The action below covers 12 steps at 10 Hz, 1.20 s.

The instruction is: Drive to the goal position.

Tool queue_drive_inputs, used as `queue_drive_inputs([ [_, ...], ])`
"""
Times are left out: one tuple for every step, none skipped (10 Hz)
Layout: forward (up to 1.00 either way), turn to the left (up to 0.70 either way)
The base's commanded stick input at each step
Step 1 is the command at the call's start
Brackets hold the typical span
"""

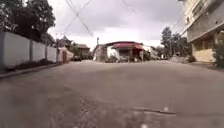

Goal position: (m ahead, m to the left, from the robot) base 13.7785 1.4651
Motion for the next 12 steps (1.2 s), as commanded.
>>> queue_drive_inputs([
  [1.00, 0.00],
  [1.00, 0.00],
  [1.00, 0.00],
  [1.00, 0.00],
  [1.00, 0.00],
  [1.00, 0.00],
  [1.00, 0.00],
  [1.00, 0.00],
  [1.00, 0.00],
  [1.00, 0.00],
  [1.00, 0.00],
  [1.00, 0.00],
])
